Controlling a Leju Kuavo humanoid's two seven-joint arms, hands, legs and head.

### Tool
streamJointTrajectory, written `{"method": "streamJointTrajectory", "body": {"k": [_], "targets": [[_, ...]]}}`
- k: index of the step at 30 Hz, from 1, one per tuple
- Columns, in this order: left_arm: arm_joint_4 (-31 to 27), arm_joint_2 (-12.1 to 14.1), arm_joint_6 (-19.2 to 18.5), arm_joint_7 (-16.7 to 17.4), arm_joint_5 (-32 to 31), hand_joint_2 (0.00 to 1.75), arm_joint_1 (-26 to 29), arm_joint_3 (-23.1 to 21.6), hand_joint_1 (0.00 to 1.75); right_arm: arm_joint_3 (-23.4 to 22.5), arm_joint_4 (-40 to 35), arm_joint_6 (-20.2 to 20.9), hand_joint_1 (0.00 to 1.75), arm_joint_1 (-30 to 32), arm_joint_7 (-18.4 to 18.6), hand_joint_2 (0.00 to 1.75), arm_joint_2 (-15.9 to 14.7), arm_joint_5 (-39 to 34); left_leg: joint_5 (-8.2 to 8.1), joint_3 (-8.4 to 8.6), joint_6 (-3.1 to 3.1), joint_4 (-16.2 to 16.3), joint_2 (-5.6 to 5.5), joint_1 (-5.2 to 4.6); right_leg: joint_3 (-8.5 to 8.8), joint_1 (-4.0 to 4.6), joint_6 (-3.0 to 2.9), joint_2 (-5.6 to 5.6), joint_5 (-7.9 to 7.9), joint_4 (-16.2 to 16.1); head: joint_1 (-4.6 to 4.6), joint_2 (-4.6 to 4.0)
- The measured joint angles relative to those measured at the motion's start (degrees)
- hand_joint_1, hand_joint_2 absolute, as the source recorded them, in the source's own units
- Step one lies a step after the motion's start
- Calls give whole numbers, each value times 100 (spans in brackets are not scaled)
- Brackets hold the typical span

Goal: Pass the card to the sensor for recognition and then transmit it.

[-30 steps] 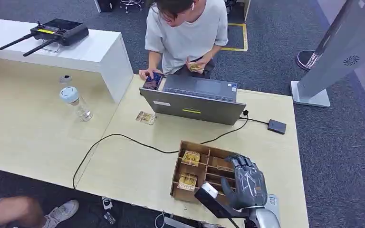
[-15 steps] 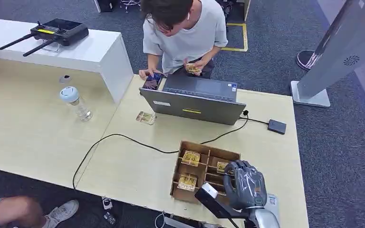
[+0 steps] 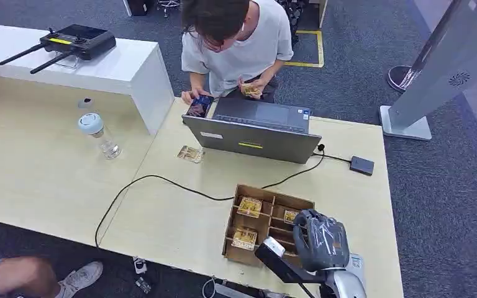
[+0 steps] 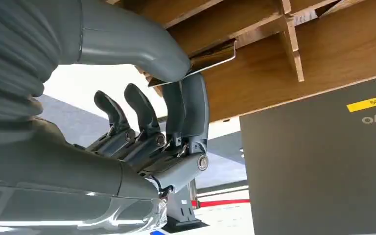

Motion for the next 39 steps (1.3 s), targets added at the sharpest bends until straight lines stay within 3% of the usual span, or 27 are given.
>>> {"method": "streamJointTrajectory", "body": {"k": [8, 39], "targets": [[0, 0, 2, -2, 11, 0, 0, 2, 0, 0, -53, -182, 175, 9, -133, 175, 2, -2, 0, 0, 0, 0, 0, 0, 0, 0, 0, 0, 0, 0, 0, 0], [0, 0, 44, -39, 55, 0, 4, 142, 0, 0, -1055, -485, 171, 90, -433, 175, 37, 44, 0, -1, 0, 0, 0, 0, 0, 0, 0, 0, 0, 0, 0, 0]]}}
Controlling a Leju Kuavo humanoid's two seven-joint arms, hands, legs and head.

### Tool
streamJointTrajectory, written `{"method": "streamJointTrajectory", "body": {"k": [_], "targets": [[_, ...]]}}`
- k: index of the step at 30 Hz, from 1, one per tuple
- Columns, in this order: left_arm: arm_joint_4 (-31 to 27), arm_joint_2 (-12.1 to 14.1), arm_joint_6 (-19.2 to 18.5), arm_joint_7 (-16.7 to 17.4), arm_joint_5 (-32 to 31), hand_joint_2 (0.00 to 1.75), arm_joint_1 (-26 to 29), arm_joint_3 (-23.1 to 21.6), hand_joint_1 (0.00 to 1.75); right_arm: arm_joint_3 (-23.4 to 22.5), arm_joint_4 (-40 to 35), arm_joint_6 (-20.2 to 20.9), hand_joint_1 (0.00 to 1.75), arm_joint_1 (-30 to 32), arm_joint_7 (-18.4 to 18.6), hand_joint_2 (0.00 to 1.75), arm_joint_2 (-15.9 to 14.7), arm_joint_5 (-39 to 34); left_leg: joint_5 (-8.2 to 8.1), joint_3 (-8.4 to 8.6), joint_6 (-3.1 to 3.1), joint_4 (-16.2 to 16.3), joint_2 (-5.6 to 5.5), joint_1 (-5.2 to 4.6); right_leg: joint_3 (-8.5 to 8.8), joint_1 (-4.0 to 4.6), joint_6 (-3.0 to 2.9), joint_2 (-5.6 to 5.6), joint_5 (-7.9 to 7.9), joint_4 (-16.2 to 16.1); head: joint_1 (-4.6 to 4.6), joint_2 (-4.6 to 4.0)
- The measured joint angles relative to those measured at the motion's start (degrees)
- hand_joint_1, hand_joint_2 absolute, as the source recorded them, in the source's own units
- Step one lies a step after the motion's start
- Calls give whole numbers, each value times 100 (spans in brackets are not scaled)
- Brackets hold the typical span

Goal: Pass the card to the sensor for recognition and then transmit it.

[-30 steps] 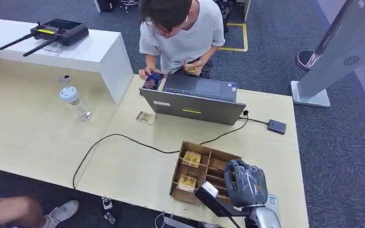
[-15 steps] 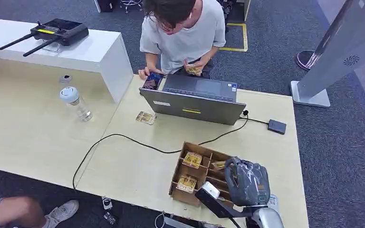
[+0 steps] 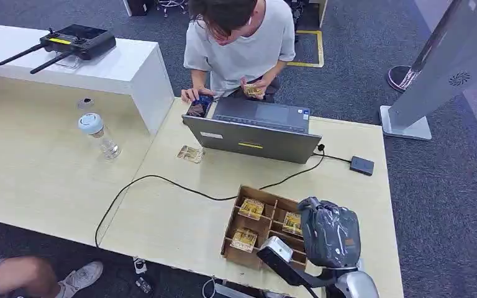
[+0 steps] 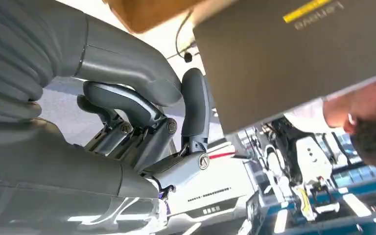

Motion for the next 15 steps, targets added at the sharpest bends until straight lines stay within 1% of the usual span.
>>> {"method": "streamJointTrajectory", "body": {"k": [3, 6, 8, 9, 10, 12, 15], "targets": [[0, 0, 4, 0, 0, 0, 0, 2, 0, 0, -70, -18, 169, -1, -4, 175, 0, -9, 0, 0, 0, 0, 0, 0, 0, 0, 0, 0, 0, 0, 0, 0], [0, 0, 7, 0, -2, 0, 0, 2, 0, 0, -134, -37, 173, -2, -33, 175, 0, -17, 0, 0, 0, 0, 0, 0, 0, 0, 0, 0, 0, 0, 0, 0], [0, 0, 7, 0, -2, 0, 1, 2, 0, 0, -166, -44, 166, -2, -48, 175, 0, -26, 0, 0, 0, 0, 0, 0, 0, 0, 0, 0, 0, 0, 0, 0], [0, 0, 7, 0, -2, 0, 1, 2, 0, 0, -177, -44, 148, -2, -50, 175, 0, -26, 0, 0, 0, 0, 0, 0, 0, 0, 0, 0, 0, 0, 0, 0], [0, 0, 7, 0, -2, 0, 1, 2, 0, 0, -190, -44, 0, -1, -55, 175, 0, -26, 0, 0, 0, 0, 0, 0, 0, 0, 0, 0, 0, 0, 0, 0], [0, 0, 9, 0, -4, 0, 1, 2, 0, 0, -201, -11, 0, -4, -52, 175, 0, -70, 0, 0, 0, 0, 0, 0, 0, 0, 0, 0, 0, 0, 0, 0], [0, 0, 9, 0, -4, 0, 1, 4, 0, 0, -199, 214, 0, -2, 11, 175, -4, -146, 0, 0, 0, 0, 0, 0, 0, 0, 0, 0, 0, 0, -2, 0]]}}
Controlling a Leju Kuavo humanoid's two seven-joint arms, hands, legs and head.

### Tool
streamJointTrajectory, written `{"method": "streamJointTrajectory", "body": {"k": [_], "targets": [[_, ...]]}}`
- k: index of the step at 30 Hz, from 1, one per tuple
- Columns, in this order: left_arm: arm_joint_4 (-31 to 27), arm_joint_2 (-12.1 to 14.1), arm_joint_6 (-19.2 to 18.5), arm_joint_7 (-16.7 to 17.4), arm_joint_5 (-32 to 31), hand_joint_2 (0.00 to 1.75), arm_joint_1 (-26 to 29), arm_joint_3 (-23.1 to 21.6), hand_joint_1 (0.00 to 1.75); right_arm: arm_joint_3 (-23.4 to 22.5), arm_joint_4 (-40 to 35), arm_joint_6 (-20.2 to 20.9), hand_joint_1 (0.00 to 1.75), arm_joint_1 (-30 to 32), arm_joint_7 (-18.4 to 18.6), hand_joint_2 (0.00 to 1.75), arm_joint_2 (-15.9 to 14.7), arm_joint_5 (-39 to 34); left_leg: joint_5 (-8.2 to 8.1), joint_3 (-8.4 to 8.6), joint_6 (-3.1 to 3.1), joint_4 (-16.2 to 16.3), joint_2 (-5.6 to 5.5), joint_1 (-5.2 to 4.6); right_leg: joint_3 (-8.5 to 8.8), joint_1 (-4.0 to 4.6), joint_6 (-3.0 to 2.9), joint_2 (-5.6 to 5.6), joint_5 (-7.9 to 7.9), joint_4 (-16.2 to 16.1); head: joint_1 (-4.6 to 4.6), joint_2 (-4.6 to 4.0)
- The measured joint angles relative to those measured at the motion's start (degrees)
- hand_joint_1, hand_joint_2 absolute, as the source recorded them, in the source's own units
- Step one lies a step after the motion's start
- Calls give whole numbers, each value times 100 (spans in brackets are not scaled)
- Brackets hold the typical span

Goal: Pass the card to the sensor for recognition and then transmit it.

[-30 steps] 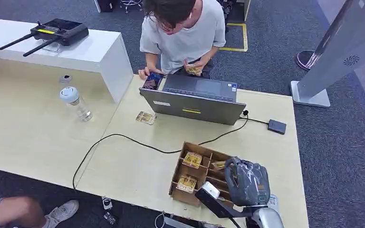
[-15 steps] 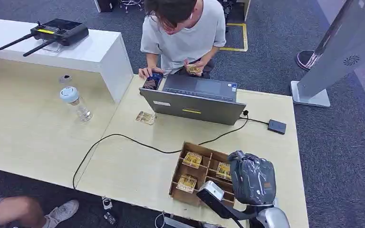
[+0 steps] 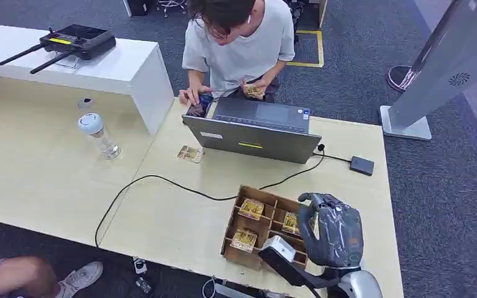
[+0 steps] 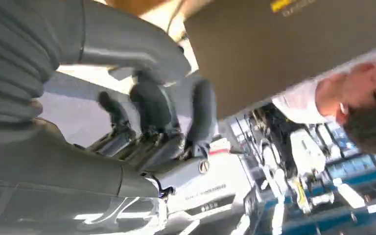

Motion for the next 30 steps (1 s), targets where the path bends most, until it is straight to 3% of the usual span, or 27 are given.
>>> {"method": "streamJointTrajectory", "body": {"k": [13, 30], "targets": [[0, 0, 7, 0, -18, 0, 0, 11, 0, -2, 162, 98, 0, 5, 11, 175, -9, -123, 0, 0, 0, 0, 0, 0, 0, 0, 0, 0, 0, 0, 2, 0], [0, 0, 17, -13, 2, 0, 1, 103, 0, 4, 426, 147, 35, 72, 11, 175, -9, -214, 0, 0, 0, 0, 0, 0, 0, 0, 0, 0, 0, 0, 2, 0]]}}
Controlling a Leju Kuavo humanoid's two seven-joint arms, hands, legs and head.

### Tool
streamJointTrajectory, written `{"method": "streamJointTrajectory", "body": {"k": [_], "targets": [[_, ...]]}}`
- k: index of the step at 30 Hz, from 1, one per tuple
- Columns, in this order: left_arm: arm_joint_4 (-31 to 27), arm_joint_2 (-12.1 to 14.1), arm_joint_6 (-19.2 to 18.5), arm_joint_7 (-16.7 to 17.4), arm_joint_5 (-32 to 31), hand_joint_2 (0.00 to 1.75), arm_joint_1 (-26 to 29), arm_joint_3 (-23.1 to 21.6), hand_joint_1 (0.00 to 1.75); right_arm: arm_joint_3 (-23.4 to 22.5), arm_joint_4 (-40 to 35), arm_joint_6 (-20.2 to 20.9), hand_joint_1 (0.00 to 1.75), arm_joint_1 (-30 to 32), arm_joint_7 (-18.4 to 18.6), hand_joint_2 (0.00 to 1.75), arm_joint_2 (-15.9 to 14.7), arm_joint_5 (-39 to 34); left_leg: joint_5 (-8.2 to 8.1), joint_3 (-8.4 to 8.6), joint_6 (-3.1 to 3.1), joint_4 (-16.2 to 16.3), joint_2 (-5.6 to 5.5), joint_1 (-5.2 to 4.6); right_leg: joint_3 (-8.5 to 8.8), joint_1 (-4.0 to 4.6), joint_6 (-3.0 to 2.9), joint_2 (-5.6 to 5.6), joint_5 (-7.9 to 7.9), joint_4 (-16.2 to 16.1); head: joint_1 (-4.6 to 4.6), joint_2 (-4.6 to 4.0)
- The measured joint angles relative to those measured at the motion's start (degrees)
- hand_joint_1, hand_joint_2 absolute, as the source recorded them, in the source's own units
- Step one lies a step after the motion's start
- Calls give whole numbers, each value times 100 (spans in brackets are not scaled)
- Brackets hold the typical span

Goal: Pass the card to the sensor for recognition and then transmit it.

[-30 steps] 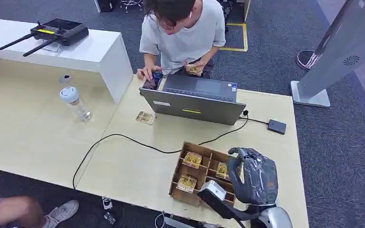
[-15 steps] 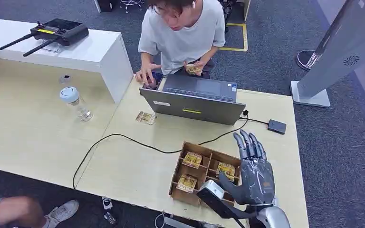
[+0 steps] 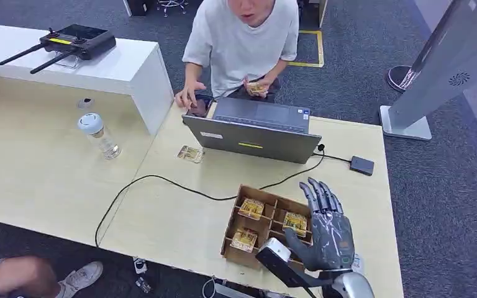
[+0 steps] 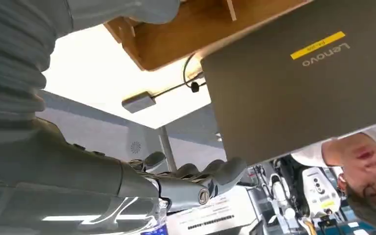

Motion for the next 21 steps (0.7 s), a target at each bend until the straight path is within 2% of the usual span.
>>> {"method": "streamJointTrajectory", "body": {"k": [21], "targets": [[0, -2, 11, 0, -20, 0, 0, 35, 0, 11, 289, -15, 45, 56, 4, 175, 0, -164, 0, 0, 0, 0, 0, 0, 0, 0, 0, 0, 0, 0, 0, 0]]}}
